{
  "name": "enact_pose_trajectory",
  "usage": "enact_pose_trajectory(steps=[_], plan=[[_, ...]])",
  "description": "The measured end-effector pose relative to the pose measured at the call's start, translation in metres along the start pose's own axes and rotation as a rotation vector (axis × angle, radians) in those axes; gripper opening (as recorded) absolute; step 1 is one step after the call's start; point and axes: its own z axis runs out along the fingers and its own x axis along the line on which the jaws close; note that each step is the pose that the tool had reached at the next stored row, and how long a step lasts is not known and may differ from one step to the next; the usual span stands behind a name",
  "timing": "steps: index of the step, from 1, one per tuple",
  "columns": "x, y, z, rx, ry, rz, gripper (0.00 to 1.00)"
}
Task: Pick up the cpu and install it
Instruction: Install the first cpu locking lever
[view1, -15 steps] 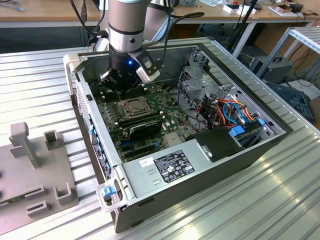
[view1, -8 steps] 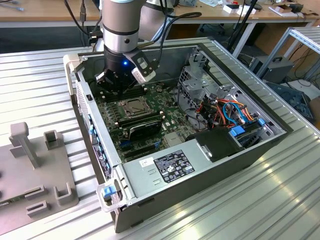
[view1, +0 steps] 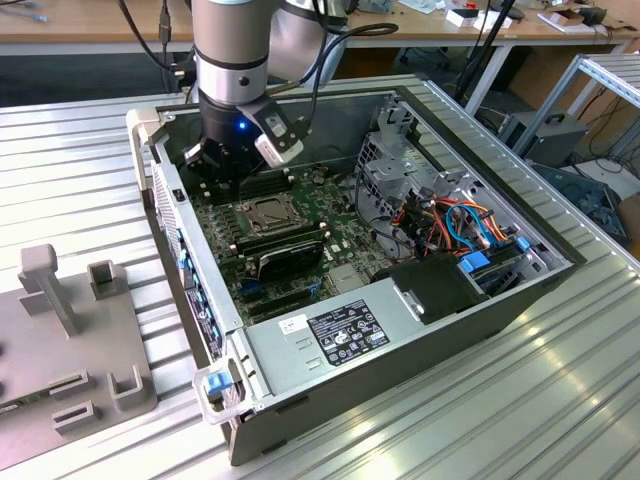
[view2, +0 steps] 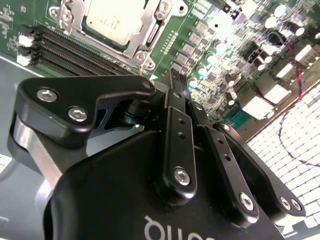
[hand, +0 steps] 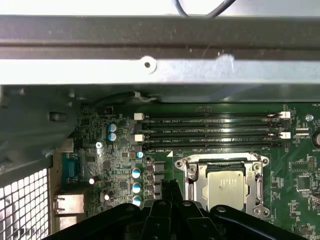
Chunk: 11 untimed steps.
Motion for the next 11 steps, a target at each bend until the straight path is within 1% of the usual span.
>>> enact_pose_trajectory(steps=[4,6,11], plan=[[0.0002,0.0055,0.0003,-0.0036,-0.0034,0.000,0.11],[0.0003,0.0069,0.0004,-0.0048,-0.0051,0.000,0.11],[0.0003,0.0093,0.0007,-0.0049,-0.0099,0.000,0.11]])
